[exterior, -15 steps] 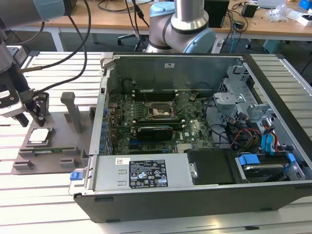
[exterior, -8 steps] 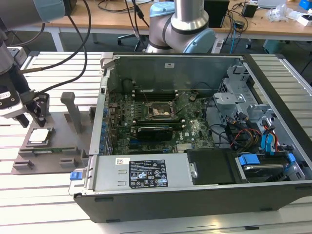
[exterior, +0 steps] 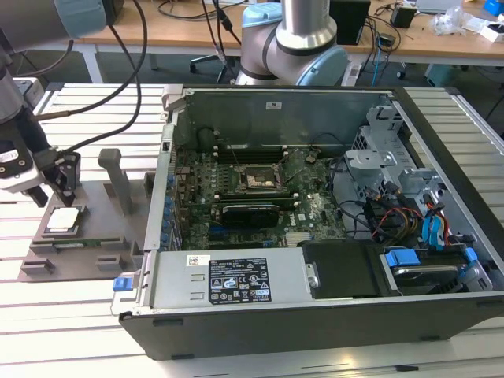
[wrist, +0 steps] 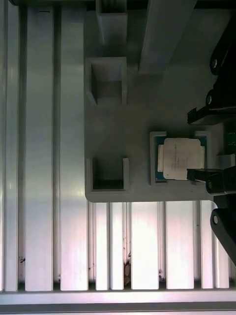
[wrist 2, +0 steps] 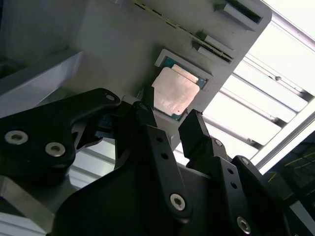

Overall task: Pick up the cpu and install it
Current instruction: 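Pick up the cpu and move it towards the insertion slot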

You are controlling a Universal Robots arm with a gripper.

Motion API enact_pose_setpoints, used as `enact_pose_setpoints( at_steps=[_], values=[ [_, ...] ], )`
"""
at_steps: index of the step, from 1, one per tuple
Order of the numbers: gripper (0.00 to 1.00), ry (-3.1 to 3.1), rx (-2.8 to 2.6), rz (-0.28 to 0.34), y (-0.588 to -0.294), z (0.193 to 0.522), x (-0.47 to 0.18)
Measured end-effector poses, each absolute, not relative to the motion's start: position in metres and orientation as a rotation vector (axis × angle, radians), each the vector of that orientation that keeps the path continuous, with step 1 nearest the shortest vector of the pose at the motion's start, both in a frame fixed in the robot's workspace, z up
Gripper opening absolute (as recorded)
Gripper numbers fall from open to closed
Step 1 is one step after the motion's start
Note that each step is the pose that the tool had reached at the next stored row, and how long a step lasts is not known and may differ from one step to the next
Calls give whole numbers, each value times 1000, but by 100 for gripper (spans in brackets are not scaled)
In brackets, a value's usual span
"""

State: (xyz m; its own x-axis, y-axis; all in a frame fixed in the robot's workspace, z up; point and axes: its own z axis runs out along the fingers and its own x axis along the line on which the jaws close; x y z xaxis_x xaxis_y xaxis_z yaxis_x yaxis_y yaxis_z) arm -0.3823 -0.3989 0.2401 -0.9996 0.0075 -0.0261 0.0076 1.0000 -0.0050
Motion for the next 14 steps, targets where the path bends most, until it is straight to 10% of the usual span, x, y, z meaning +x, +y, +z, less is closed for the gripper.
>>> enact_pose_setpoints(
  at_steps=[14],
  values=[
    [48, 3115, 12, -8, -399, 234, -382]
  ],
)
